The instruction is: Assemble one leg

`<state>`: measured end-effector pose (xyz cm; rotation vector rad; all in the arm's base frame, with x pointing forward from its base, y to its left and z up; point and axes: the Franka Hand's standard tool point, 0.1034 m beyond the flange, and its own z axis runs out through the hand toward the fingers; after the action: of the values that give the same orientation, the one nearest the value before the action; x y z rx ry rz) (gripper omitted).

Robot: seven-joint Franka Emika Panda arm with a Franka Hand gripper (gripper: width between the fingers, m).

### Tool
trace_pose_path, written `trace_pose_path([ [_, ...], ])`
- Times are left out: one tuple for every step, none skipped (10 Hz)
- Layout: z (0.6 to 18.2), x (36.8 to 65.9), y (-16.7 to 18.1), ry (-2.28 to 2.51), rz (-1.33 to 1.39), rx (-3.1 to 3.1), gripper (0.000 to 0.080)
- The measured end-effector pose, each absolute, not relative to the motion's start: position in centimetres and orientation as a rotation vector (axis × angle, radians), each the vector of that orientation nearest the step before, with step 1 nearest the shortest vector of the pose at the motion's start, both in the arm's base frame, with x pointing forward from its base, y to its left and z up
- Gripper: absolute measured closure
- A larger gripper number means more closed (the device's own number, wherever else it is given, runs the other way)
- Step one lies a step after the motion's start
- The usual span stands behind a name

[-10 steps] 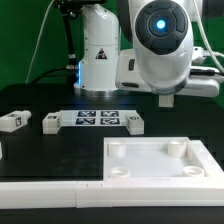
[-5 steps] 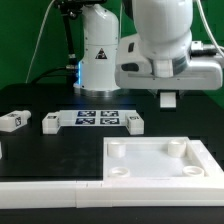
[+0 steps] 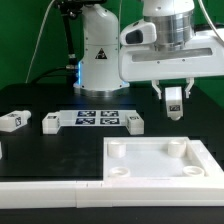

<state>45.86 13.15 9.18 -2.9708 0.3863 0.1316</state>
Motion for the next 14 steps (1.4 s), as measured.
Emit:
trace_pose_path([
  [9.2, 46.4, 13.4, 0.397, -0.017, -2.967, 0.0508],
  [9.2, 46.6, 13.0, 0.329, -0.088, -2.987, 0.0508],
  [9.6, 47.1, 12.6, 0.289, -0.088, -3.001, 0.0508],
  [10.5, 48.0, 12.3, 0.255, -0.071, -3.008, 0.0508],
  [11.4, 49.0, 12.0, 0.226, -0.056, -3.012, 0.0508],
  [12.1, 50.2, 11.6, 0.194, -0.049, -3.01, 0.0508],
  [12.3, 51.1, 11.4, 0.196, -0.047, -3.007, 0.0508],
  [12.1, 51.2, 11.6, 0.197, -0.119, -3.003, 0.0508],
  [11.9, 50.8, 11.7, 0.19, -0.116, -3.005, 0.0508],
  [12.0, 51.1, 11.7, 0.193, -0.142, -3.003, 0.0508],
  [12.1, 51.7, 11.8, 0.19, -0.293, -2.986, 0.0508],
  [11.7, 51.6, 11.6, 0.15, -0.381, -2.986, 0.0508],
  [12.1, 52.4, 11.5, 0.102, -0.4, -2.997, 0.0508],
  [12.9, 53.8, 11.4, 0.056, -0.404, -3.005, 0.0508],
])
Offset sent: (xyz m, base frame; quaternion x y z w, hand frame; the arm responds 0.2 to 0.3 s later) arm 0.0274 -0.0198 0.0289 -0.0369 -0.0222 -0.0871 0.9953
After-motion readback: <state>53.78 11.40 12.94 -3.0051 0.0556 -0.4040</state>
